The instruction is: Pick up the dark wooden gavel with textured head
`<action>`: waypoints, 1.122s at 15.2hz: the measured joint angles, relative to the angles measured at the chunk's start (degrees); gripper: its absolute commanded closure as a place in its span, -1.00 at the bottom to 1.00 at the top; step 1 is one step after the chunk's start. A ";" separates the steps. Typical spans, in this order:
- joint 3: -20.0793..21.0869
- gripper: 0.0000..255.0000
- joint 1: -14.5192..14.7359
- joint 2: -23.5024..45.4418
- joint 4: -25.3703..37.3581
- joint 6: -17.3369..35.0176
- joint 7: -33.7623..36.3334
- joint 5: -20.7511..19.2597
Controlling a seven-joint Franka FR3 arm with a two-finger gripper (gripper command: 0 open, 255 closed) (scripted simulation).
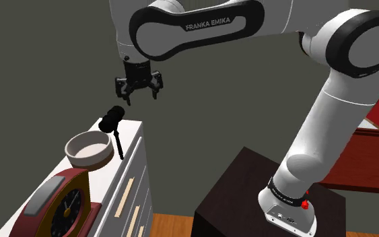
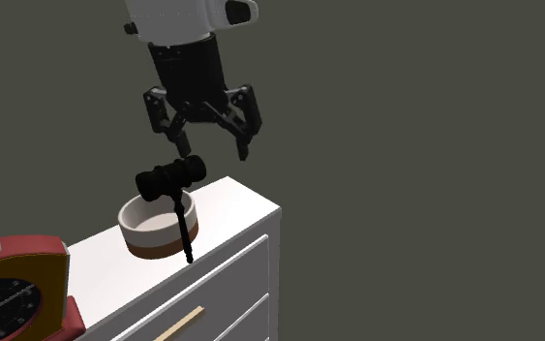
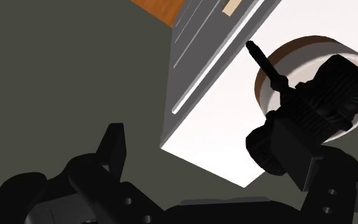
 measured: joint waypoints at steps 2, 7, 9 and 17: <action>0.79 -1.00 1.51 6.15 5.75 -1.62 4.90 -3.75; -0.24 -1.00 8.29 22.17 24.08 -8.27 14.23 -12.23; -1.10 -1.00 10.54 26.51 29.61 -10.25 15.90 -14.06; -1.46 1.00 10.19 27.37 25.36 -5.65 17.82 -14.68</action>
